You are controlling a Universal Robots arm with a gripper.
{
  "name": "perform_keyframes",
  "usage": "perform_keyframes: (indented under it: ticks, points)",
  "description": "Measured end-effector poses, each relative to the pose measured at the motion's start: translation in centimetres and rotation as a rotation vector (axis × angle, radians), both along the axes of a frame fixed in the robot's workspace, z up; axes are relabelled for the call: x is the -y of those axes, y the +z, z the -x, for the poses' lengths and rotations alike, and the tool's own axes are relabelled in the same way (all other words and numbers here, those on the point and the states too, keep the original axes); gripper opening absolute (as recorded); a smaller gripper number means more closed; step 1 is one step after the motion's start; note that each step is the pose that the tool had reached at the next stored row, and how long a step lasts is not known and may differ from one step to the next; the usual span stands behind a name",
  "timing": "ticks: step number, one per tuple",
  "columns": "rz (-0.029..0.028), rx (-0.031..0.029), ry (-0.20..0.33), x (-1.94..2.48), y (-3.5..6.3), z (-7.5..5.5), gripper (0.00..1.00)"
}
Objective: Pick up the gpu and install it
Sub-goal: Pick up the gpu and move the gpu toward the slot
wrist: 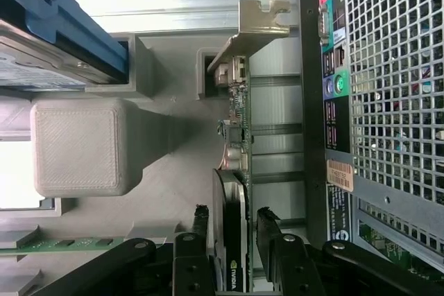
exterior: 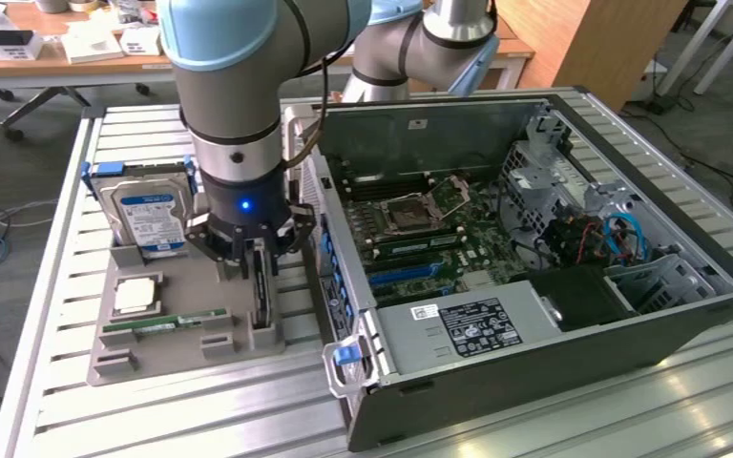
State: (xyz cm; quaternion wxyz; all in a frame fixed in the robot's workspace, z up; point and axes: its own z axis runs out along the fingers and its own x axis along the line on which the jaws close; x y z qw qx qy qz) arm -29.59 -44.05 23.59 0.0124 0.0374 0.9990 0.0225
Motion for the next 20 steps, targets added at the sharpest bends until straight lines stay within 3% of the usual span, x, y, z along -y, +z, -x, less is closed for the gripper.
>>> perform_keyframes:
  ticks: [9, 20]
  points:
    - [0.0000, 0.0000, 0.000, 0.00, -0.58, 0.02, 0.41]
    - [-0.0001, 0.0001, 0.000, -0.04, -0.61, 0.01, 0.41]
